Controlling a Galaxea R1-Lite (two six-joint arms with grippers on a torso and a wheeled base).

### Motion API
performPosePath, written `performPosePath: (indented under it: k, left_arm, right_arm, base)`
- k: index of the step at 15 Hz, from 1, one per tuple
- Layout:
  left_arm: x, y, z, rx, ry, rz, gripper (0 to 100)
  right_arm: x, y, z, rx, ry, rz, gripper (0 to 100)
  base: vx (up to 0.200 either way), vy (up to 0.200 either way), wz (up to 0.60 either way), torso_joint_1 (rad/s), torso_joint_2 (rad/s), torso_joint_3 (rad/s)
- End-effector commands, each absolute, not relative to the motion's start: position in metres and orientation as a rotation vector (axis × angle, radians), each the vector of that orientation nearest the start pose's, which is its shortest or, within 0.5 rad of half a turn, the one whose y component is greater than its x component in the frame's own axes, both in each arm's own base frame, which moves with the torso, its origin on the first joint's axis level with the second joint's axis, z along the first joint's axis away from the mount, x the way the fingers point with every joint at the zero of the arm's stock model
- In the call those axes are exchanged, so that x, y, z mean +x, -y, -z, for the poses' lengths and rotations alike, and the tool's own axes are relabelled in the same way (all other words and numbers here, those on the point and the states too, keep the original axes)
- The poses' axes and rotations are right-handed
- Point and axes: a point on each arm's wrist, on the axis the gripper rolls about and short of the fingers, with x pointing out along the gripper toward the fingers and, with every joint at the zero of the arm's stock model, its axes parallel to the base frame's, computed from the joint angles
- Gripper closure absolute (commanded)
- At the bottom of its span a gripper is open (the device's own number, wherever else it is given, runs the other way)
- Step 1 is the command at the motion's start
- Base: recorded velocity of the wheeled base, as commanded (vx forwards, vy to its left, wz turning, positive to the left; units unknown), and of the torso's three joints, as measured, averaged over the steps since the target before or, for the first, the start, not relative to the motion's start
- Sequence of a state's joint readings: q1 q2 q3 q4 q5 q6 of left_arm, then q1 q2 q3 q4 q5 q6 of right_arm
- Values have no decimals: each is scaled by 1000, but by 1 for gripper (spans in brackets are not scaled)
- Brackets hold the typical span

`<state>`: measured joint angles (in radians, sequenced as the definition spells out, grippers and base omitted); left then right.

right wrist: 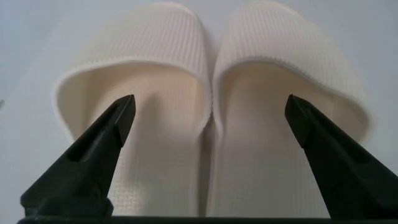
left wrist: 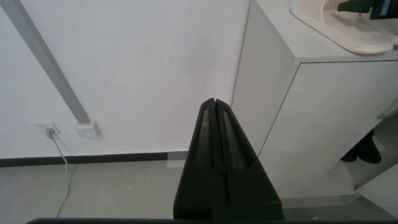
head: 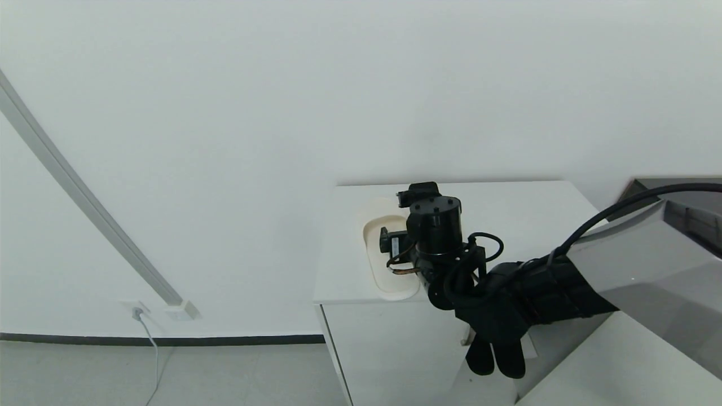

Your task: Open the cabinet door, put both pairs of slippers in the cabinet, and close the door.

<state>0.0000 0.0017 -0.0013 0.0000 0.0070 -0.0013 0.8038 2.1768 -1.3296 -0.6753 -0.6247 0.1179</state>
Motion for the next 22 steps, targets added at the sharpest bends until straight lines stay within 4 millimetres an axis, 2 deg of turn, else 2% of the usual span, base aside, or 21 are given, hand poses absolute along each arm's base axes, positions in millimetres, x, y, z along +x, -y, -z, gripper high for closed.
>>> performPosePath:
  k: [1, 6, 11, 12, 16, 18, 20, 22]
  left_arm:
    - [-23, 0, -76, -2, -2, -8, 100]
    - [-23, 0, -76, -2, -2, -8, 100]
    - [-23, 0, -76, -2, 0, -8, 100]
    - [-23, 0, -76, -2, 0, -8, 100]
    - [-23, 0, -76, -2, 0, -8, 100]
    - [-23, 0, -76, -2, -2, -8, 100]
    - [-23, 0, -76, -2, -2, -8, 100]
    - [-23, 0, -76, -2, 0, -8, 100]
  right_arm:
    - [328, -312, -136, -2, -147, -157, 0]
    - [360, -315, -132, 14, -110, -139, 0]
    - [374, -314, -131, 9, -89, -129, 0]
    - [374, -314, -131, 9, -89, -129, 100]
    - [373, -316, -138, 19, -73, -131, 100]
    - [368, -314, -150, 30, -54, -136, 100]
    - [358, -313, -165, 40, -37, -149, 100]
    - [345, -311, -172, 25, -42, -168, 100]
  base:
    - [0, 0, 0, 0, 0, 0]
    - [0, 0, 0, 0, 0, 0]
    - [0, 0, 0, 0, 0, 0]
    - [0, 0, 0, 0, 0, 0]
    - [0, 0, 0, 0, 0, 0]
    - [0, 0, 0, 0, 0, 0]
    - [0, 0, 0, 0, 0, 0]
    - [0, 0, 0, 0, 0, 0]
